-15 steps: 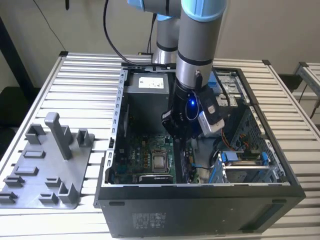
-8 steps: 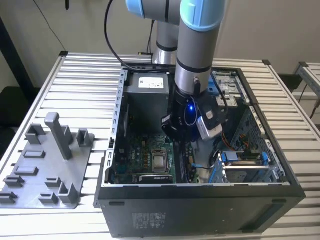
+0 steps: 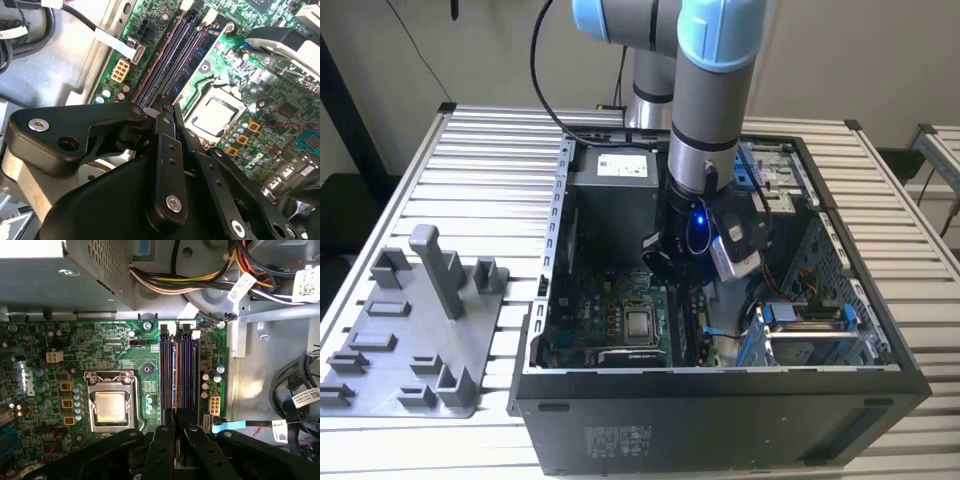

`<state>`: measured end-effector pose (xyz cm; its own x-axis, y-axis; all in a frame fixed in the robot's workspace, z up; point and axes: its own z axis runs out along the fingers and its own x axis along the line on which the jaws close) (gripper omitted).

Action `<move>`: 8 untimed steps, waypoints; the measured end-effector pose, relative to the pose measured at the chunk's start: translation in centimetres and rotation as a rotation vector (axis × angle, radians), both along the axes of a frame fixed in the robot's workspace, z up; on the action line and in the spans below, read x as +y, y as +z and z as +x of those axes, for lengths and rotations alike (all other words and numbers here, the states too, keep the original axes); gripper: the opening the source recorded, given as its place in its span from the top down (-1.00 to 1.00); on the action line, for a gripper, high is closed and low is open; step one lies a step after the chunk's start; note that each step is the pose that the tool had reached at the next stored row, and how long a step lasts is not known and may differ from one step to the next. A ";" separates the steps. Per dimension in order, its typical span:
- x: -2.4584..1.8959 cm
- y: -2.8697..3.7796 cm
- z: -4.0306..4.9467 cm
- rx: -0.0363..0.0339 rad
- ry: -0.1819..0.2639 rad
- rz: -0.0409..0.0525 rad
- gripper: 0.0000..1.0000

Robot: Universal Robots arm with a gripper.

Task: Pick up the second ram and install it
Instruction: 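Insert the second ram into the second slot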

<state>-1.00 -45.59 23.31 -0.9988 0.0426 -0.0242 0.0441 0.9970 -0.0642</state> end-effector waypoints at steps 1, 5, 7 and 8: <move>0.01 -0.10 -0.06 0.0000 0.000 -0.0001 0.72; 0.02 -0.31 -0.19 0.0000 0.000 -0.0001 0.72; 0.02 -0.36 -0.19 0.0001 0.000 -0.0002 0.72; 0.03 -0.41 -0.19 0.0000 0.000 0.0000 0.72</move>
<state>-1.19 -45.57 22.90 -0.9988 0.0426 -0.0242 0.0441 0.9970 -0.0642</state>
